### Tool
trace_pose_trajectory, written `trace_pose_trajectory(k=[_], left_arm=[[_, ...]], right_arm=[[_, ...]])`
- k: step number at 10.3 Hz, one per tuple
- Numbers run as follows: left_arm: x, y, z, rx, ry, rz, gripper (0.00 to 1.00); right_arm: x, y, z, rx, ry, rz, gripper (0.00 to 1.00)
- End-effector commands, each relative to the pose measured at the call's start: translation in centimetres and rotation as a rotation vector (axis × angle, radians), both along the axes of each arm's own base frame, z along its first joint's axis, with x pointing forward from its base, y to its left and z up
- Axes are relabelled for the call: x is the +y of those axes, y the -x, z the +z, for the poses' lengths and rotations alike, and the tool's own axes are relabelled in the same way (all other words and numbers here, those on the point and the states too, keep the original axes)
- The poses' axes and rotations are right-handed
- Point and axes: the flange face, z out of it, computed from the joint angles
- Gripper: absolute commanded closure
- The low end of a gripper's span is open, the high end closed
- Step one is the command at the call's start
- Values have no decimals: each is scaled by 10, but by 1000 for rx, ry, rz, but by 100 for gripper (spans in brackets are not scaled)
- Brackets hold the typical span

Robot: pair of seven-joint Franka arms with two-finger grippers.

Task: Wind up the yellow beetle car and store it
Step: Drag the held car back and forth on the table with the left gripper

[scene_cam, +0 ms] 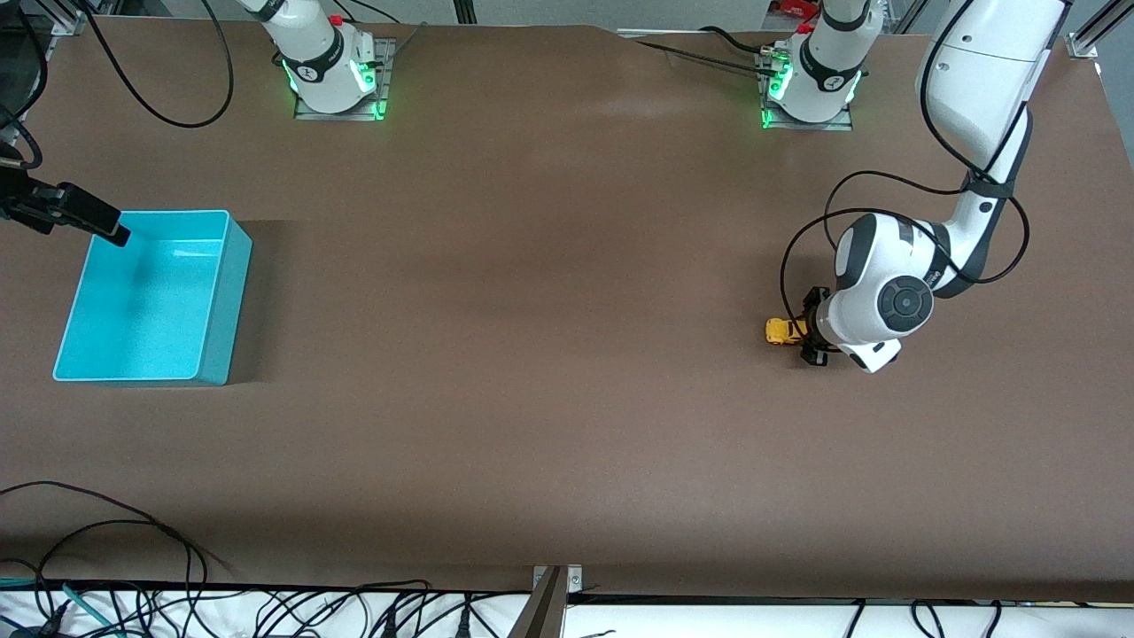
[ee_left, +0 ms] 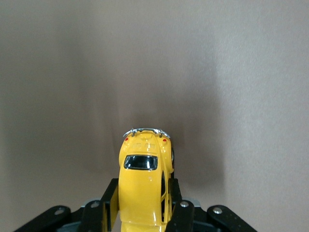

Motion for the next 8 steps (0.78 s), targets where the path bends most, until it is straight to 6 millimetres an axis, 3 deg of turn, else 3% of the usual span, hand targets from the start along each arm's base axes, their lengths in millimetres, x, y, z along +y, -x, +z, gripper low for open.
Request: trace_pose_trajectory(k=[1,8], left_arm=[[28,-3,-30,15,-48,-7,100],[98,-8,-42,11,-121,-14,100]], right_arm=[[0,-1,6,-10,-14,-7,0],[0,-1,6,-11,-14,-7,0]])
